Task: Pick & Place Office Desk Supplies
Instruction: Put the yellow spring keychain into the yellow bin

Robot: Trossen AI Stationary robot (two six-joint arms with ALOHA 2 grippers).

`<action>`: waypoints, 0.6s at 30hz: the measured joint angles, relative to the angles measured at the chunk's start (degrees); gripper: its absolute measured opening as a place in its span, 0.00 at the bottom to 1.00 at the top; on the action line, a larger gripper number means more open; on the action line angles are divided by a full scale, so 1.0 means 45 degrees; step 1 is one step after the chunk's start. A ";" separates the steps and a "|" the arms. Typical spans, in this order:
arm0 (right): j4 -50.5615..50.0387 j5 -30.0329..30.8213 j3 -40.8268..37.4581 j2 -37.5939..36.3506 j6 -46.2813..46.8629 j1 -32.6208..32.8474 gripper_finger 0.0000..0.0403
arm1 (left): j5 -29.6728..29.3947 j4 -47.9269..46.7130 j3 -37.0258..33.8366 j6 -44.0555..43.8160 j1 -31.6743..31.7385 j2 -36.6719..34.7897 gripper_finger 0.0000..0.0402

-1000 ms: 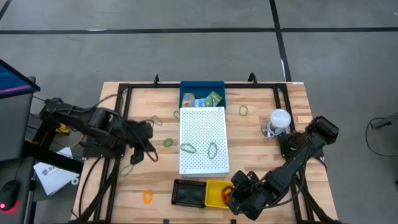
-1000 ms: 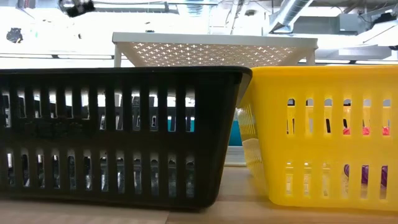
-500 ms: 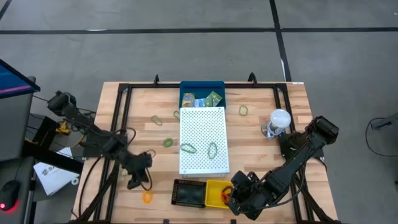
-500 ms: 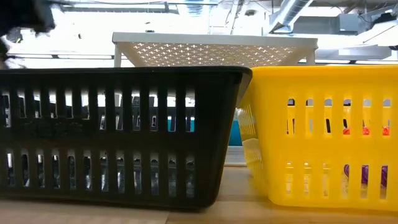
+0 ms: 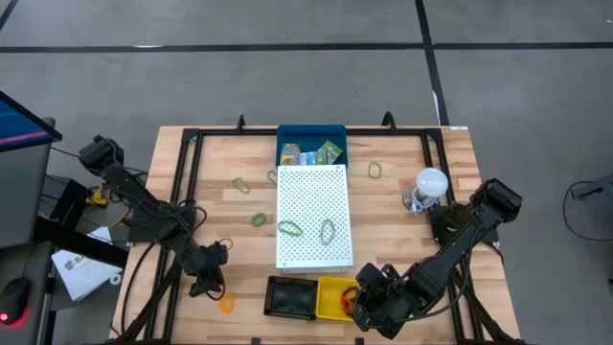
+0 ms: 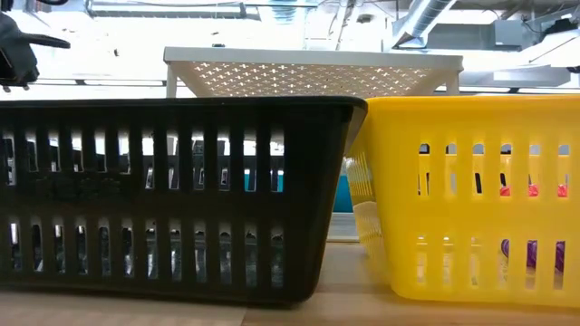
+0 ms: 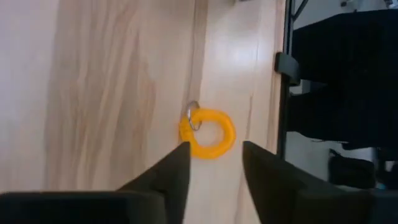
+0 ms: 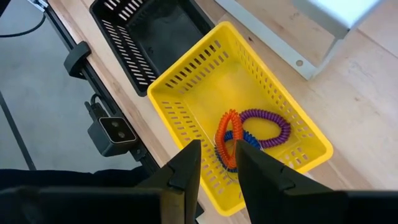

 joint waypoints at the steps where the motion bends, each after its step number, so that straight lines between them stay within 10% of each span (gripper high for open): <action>1: 0.0000 0.0008 0.0000 0.0000 0.0067 0.0000 0.24 | -0.0192 0.0046 0.0000 0.0159 0.0000 0.0000 0.39; 18: -0.0103 0.0027 0.0000 0.0000 0.0114 0.0049 0.24 | -0.0248 0.4090 -0.0005 0.0164 0.0000 0.4192 0.44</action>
